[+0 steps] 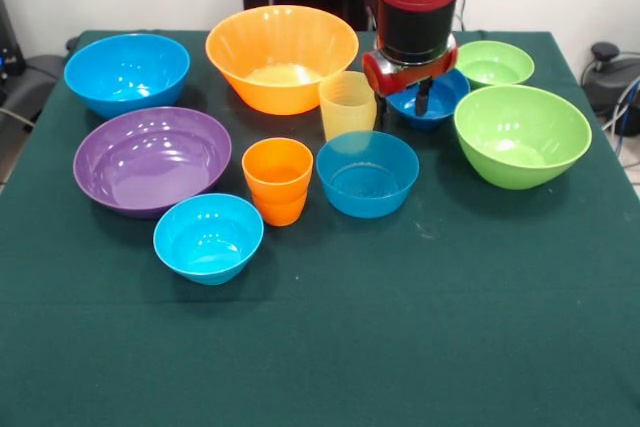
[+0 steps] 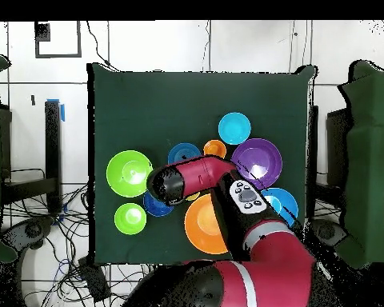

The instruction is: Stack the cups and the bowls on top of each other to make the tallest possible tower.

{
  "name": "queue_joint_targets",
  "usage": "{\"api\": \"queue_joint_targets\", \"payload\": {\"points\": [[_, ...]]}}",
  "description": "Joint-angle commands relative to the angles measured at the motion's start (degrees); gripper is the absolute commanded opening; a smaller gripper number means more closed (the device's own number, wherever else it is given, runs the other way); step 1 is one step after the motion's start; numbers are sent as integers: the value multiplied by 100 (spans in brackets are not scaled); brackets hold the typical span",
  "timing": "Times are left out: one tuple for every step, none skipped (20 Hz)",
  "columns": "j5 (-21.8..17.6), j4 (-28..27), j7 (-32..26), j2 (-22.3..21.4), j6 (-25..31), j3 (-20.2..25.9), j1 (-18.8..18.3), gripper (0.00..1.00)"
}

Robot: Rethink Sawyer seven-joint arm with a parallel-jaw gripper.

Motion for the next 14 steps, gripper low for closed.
{"api": "queue_joint_targets", "payload": {"points": [[-73,699,-879,-750,635,630,-222,100],[19,850,-875,-1007,720,718,-258,100],[99,946,-880,-1213,830,781,-281,100],[178,1043,-885,-1420,941,844,-305,100],[242,1127,-900,-1568,1034,904,-342,100],[290,1166,-903,-1654,1129,946,-366,100],[319,1193,-898,-1700,1185,990,-387,100],[346,1234,-891,-1741,1207,1032,-419,100],[356,1253,-875,-1759,1238,1068,-439,100],[368,1289,-858,-1791,1248,1111,-468,100],[370,1307,-834,-1811,1266,1152,-490,100],[373,1327,-817,-1835,1274,1187,-510,100],[366,1316,-787,-1834,1305,1192,-504,100],[337,1304,-777,-1840,1280,1207,-508,100]]}}
